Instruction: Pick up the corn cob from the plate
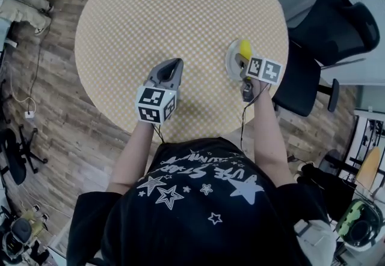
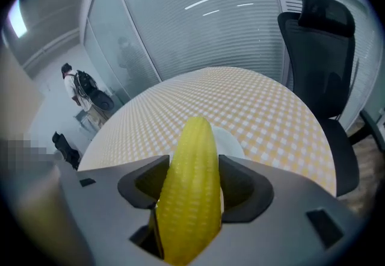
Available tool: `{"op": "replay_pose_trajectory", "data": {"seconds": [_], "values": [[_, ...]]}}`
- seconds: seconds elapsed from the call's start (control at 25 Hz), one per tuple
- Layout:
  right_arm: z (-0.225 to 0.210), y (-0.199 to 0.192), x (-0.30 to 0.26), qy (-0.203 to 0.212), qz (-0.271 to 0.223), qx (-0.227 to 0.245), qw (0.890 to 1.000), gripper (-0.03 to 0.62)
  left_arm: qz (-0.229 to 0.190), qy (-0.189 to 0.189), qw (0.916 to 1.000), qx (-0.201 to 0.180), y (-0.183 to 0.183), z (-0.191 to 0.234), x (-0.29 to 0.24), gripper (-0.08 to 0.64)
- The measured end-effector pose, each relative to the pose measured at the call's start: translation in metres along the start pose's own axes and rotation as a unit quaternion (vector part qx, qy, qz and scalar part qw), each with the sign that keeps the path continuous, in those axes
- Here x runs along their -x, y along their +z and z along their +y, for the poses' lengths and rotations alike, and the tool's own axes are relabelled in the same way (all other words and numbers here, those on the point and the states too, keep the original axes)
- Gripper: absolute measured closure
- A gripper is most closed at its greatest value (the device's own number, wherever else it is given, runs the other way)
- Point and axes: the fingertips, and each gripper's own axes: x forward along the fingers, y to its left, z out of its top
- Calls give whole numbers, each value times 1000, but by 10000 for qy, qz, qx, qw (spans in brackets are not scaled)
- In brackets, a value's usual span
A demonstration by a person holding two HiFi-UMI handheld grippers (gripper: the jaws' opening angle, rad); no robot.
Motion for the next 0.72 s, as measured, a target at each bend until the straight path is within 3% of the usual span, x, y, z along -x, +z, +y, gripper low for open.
{"op": "replay_pose_trajectory", "data": {"seconds": [0.12,0.28,0.44,0.72], "values": [[5,9,21,529,-447,-355,9970,328,-75,131,9999,-35,3,-11,9,551],[13,26,61,1336,-1113,-524,9834,328,-154,327,9993,-127,4,-31,21,551],[26,37,103,2075,-1554,-494,9645,328,-365,591,9975,-83,9,-51,34,551],[25,37,191,3208,-2055,-664,9222,328,-522,888,9939,-381,10,-118,54,551]]}}
